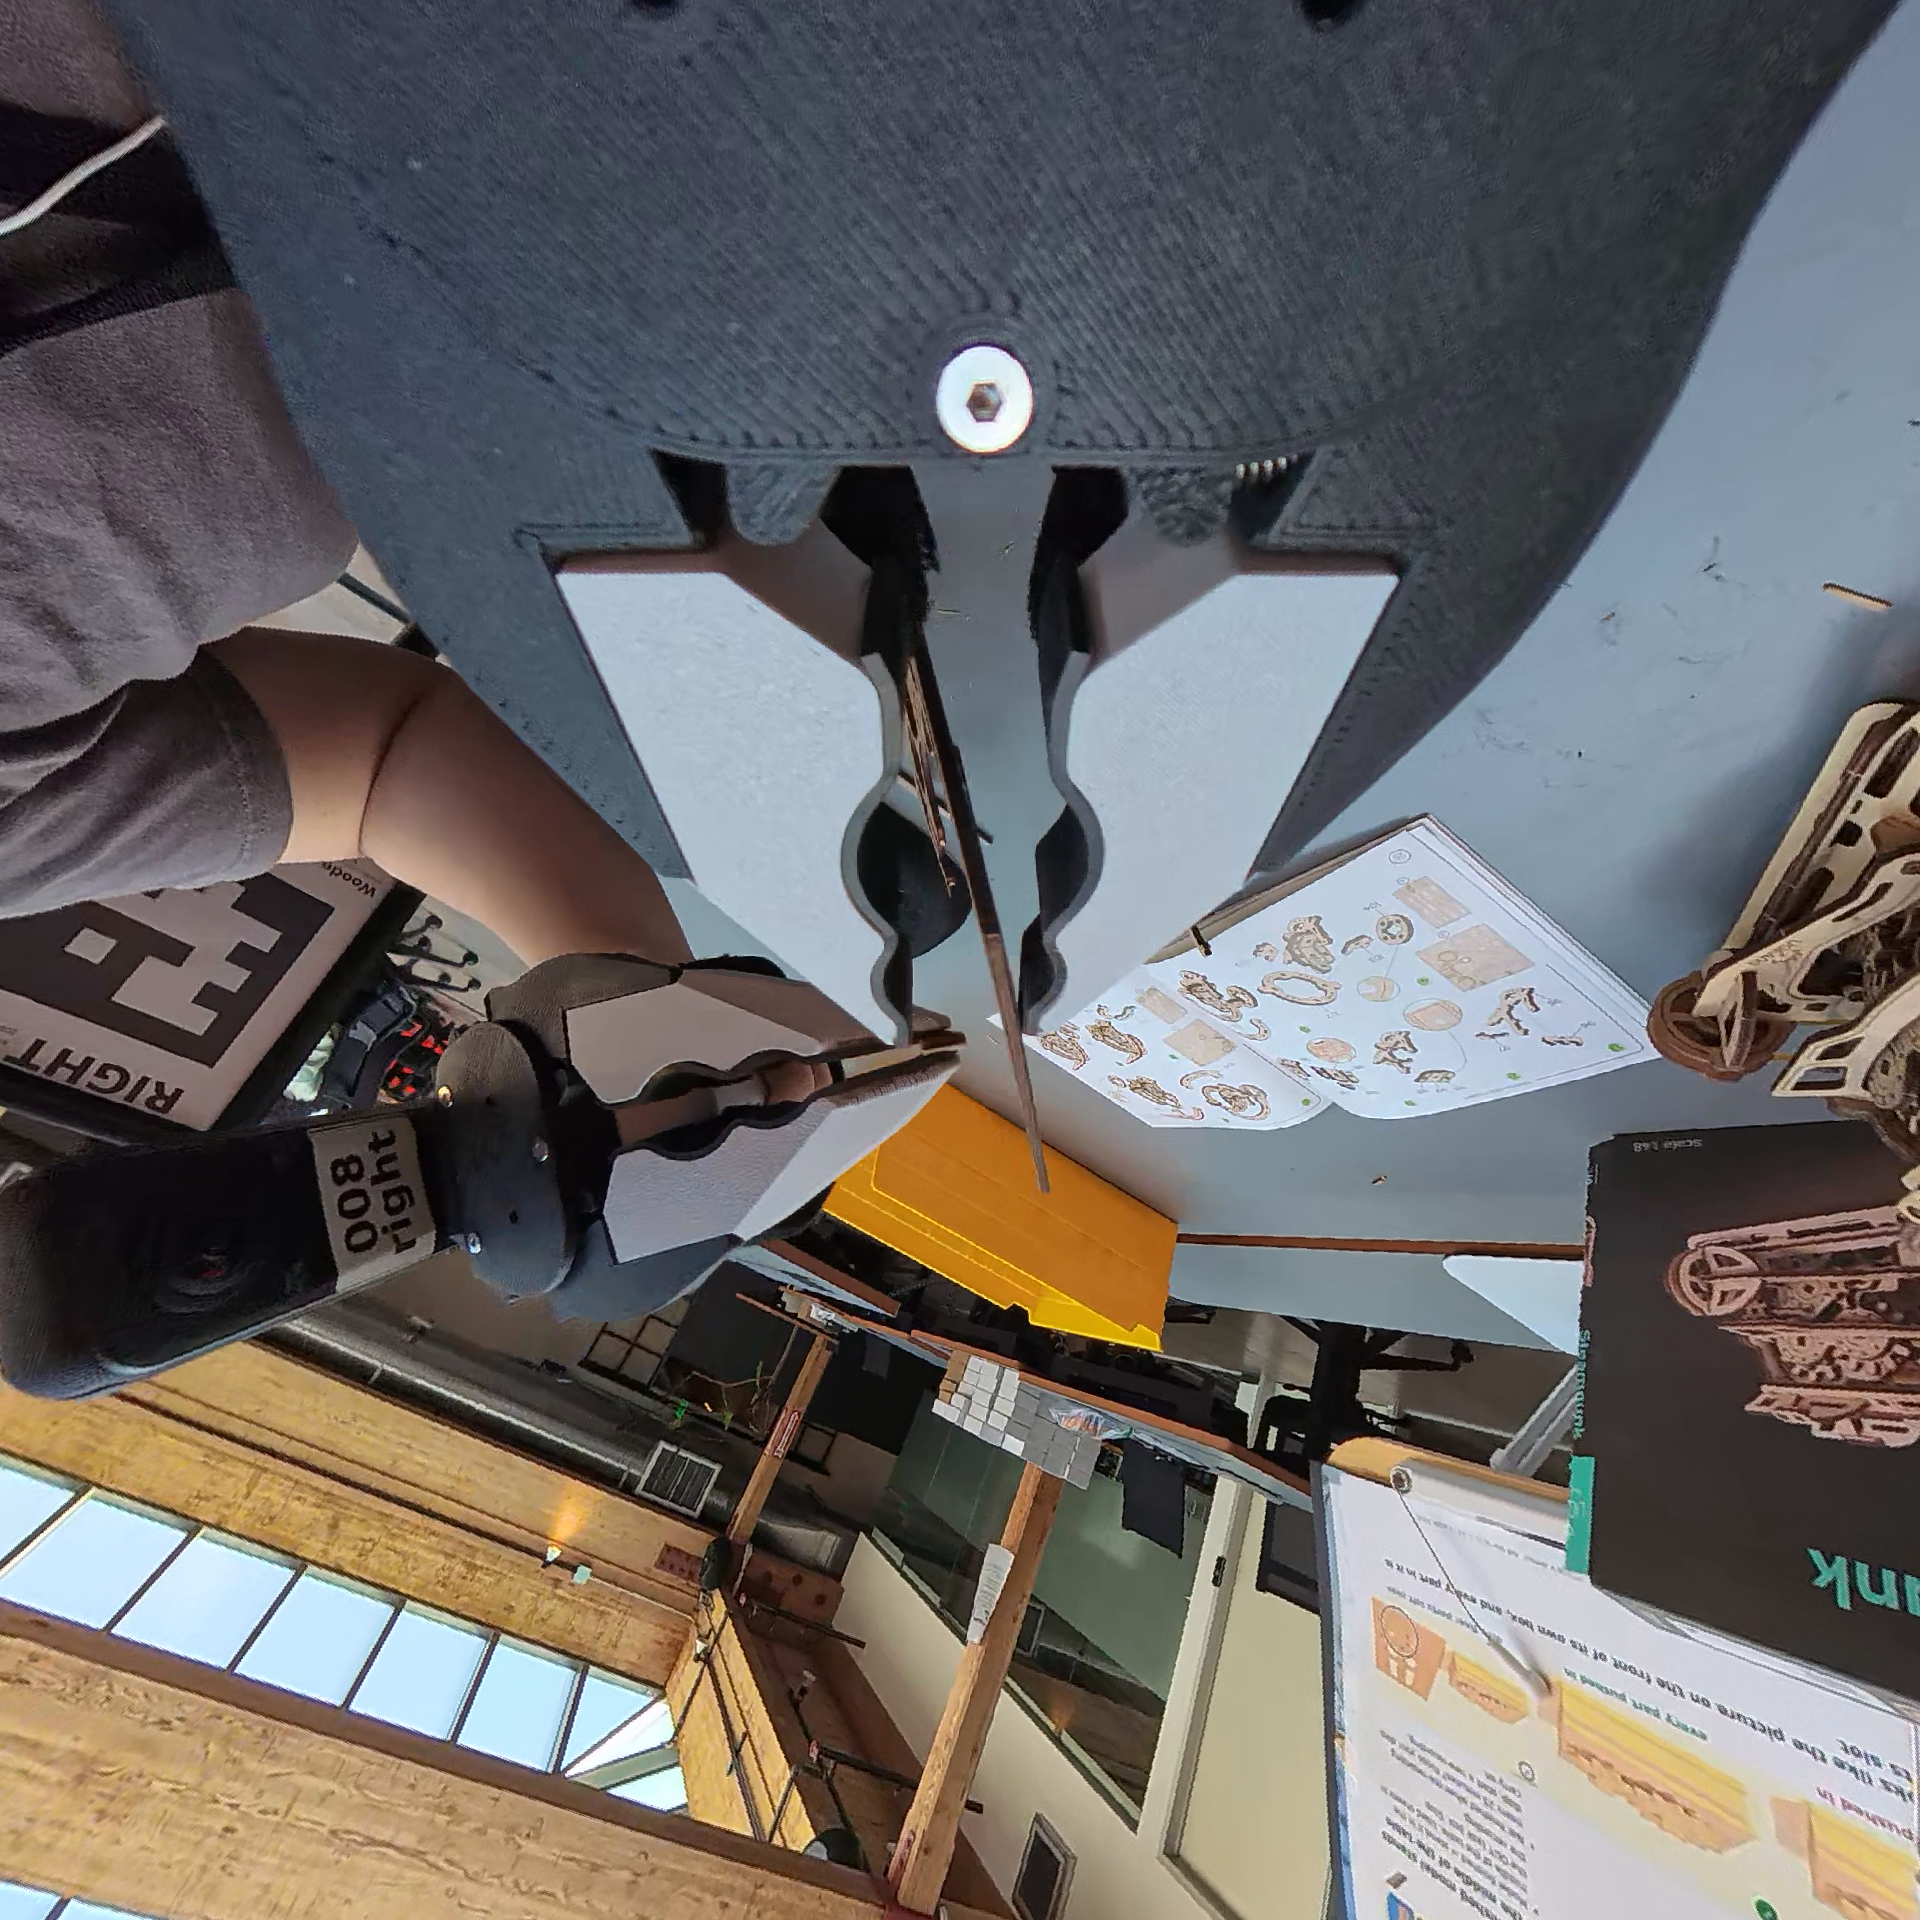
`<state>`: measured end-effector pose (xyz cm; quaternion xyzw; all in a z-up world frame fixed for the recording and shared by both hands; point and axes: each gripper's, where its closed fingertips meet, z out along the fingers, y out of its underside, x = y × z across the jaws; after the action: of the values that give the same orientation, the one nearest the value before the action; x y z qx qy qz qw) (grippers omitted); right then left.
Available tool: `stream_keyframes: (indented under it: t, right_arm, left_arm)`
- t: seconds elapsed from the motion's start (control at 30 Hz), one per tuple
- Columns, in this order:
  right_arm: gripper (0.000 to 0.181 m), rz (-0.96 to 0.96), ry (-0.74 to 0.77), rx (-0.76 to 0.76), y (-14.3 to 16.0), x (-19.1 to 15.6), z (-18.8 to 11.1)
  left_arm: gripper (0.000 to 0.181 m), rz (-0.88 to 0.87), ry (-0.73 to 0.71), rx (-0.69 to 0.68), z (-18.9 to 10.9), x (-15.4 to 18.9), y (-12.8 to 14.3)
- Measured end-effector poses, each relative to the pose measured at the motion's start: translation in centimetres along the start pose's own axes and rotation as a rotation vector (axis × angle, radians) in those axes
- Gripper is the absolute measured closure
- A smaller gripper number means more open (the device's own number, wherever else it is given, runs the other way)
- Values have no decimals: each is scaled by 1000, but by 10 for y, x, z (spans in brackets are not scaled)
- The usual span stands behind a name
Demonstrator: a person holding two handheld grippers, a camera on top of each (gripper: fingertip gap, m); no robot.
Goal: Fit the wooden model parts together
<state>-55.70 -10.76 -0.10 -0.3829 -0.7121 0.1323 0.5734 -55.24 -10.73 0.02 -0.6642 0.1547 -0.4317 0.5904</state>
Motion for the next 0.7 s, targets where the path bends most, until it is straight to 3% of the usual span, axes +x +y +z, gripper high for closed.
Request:
stream_keyframes:
  t: [0.03, 0.13, 0.5, 0.7]
  right_arm:
    - [180, -1, -2, 8, -2, -1, -1]
    - [180, 12, -1, 13, -1, -1, -2]
    - [180, 190, -55, 30, 6, -10, -4]
    - [181, 404, -216, 25, 14, -35, -10]
  left_arm:
    - [165, -11, 9, 8, 0, 0, -3]
    - [181, -31, 9, 4, 1, -3, -4]
    - [181, -53, -33, -4, -1, -10, -1]
    - [181, -38, -73, -4, -14, -21, -6]
